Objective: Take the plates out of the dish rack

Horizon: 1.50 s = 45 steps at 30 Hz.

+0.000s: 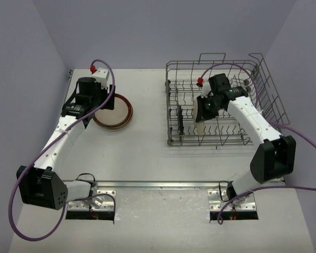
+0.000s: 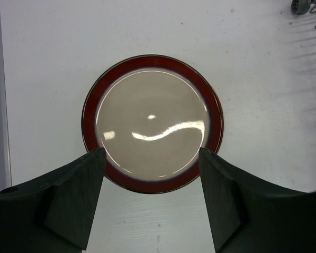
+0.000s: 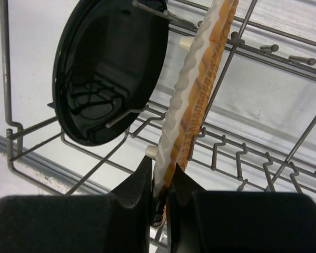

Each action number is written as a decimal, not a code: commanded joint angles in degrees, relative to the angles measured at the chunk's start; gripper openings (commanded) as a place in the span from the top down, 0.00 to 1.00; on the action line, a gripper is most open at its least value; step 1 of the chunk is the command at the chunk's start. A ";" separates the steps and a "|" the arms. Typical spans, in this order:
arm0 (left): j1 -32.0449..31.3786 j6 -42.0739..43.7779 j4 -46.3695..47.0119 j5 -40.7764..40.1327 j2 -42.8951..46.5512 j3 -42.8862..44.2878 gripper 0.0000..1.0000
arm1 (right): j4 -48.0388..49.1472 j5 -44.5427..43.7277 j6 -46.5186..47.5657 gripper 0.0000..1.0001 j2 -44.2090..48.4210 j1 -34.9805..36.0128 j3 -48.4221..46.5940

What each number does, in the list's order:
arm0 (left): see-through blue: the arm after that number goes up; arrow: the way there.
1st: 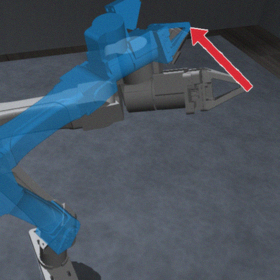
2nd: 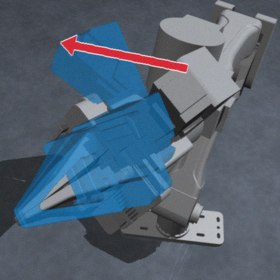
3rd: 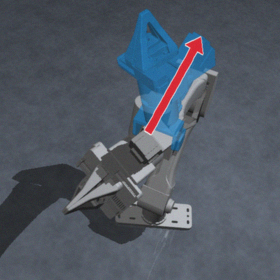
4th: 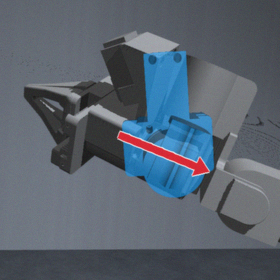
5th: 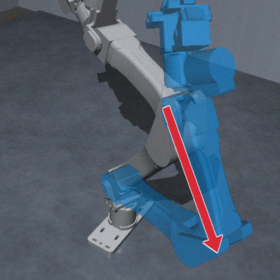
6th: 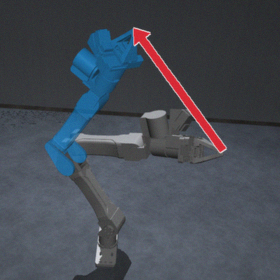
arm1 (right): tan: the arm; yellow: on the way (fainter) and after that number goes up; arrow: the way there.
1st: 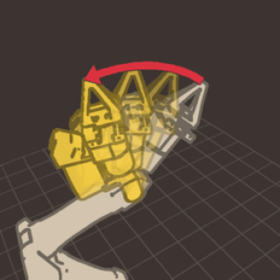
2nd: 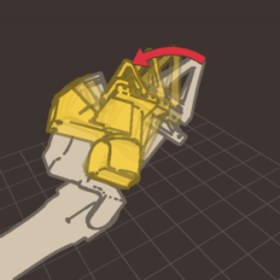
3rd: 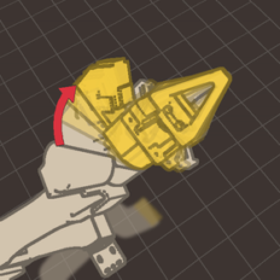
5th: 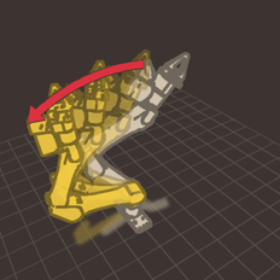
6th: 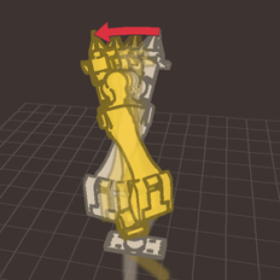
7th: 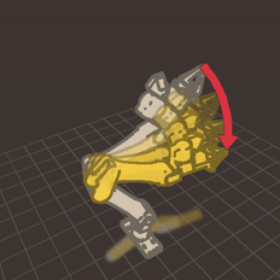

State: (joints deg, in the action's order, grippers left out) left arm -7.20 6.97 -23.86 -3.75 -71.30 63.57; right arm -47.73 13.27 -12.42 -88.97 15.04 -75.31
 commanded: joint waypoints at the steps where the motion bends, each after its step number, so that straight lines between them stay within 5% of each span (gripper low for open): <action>1: -0.09 -1.21 0.49 1.10 -0.16 1.81 0.28 | -1.81 4.33 2.80 1.00 2.03 -0.74 -8.14; 4: -0.09 -1.43 0.28 1.40 -0.16 2.14 0.24 | -2.87 7.86 2.30 1.00 3.05 -2.29 -12.45; 7: -0.09 -1.61 -0.33 0.74 -0.36 2.89 0.01 | -2.83 14.94 -0.13 1.00 4.49 -4.88 -16.98; 13: 0.31 -3.26 -4.50 3.06 -1.05 7.79 0.00 | -2.89 18.80 0.68 1.00 5.44 -5.71 -26.31; 18: 3.30 -4.89 -9.95 17.34 -1.57 14.05 0.00 | -1.55 19.70 13.16 1.00 6.35 -4.14 -30.73; 20: 4.82 -5.25 -11.84 28.62 -1.95 16.93 0.00 | 3.12 16.29 20.96 1.00 9.11 -1.31 -26.41; 25: 5.88 -6.18 -14.69 41.07 -2.00 20.85 0.07 | 23.53 -0.13 49.33 1.00 22.49 13.73 -4.03; 26: 5.88 -6.26 -15.63 44.00 -2.00 21.80 0.10 | 33.74 -8.03 58.19 1.00 27.24 17.84 8.94; 32: 5.76 -3.39 -19.42 55.43 -3.19 21.74 0.15 | 79.88 -13.68 87.46 1.00 34.56 27.12 31.61; 37: 5.71 -0.18 -23.87 59.77 -4.60 21.61 0.21 | 92.75 -7.08 101.68 1.00 34.20 30.63 39.02; 45: 5.75 -1.30 -22.11 63.02 -3.67 19.09 0.24 | 94.16 -0.26 112.06 1.00 34.13 33.53 47.85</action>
State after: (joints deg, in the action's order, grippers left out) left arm -1.45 5.30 -47.68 55.28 -76.48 83.55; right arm 36.50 9.25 90.35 -55.79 47.59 -29.67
